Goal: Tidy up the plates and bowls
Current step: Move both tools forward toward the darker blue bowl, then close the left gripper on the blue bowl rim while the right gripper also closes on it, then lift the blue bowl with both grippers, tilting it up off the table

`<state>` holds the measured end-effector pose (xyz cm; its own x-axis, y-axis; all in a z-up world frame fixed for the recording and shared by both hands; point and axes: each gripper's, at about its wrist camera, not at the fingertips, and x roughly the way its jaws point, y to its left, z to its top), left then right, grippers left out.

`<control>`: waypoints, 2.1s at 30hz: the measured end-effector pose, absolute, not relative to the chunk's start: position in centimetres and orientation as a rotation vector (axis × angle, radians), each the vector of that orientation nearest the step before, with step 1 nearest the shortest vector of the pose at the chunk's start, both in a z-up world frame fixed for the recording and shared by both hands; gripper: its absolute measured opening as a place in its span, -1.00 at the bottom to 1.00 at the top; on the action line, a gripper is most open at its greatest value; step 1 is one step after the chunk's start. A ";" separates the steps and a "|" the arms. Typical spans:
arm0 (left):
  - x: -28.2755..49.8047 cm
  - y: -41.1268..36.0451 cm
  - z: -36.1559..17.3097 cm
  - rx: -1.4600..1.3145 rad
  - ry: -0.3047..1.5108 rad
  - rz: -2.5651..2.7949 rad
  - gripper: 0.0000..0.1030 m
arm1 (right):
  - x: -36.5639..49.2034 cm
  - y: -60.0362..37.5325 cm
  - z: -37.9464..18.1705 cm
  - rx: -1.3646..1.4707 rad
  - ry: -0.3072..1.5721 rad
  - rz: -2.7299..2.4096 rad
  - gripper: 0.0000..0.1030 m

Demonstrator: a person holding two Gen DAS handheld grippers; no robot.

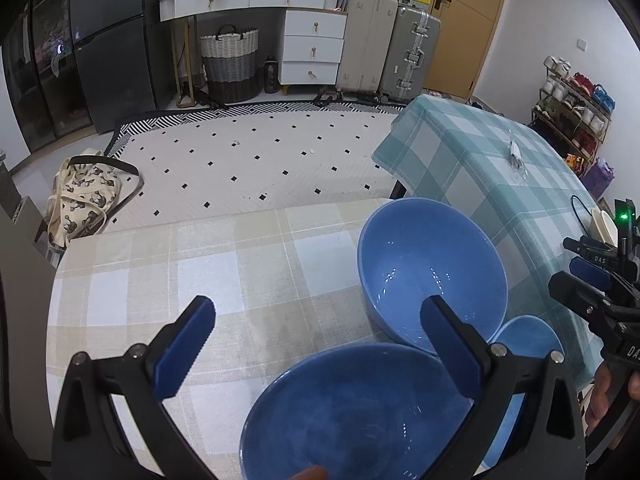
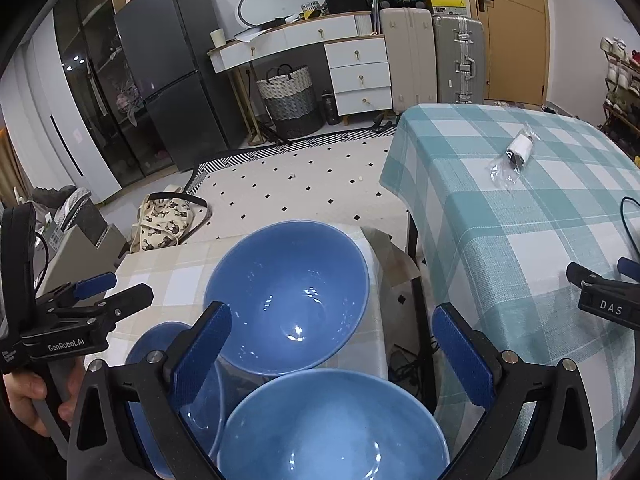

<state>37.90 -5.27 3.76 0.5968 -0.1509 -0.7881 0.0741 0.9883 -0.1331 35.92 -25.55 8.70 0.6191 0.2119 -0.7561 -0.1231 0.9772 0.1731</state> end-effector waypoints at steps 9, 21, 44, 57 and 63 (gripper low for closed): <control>39.9 -6.1 1.6 -0.101 0.965 -0.149 0.94 | 37.7 -26.4 6.4 0.139 0.931 0.192 0.98; 41.3 -7.1 0.0 -0.126 1.004 -0.191 0.54 | 39.3 -26.3 4.1 0.165 1.004 0.177 0.50; 42.2 -7.6 -2.7 -0.194 1.060 -0.240 -0.39 | 39.9 -24.8 1.2 0.100 1.060 0.155 -0.43; 41.9 -8.6 -2.6 -0.153 1.053 -0.262 -0.77 | 39.7 -23.6 1.7 0.051 1.029 0.167 -0.71; 41.9 -8.7 -2.3 -0.143 1.041 -0.255 -0.78 | 39.9 -23.8 1.8 0.045 1.024 0.164 -0.72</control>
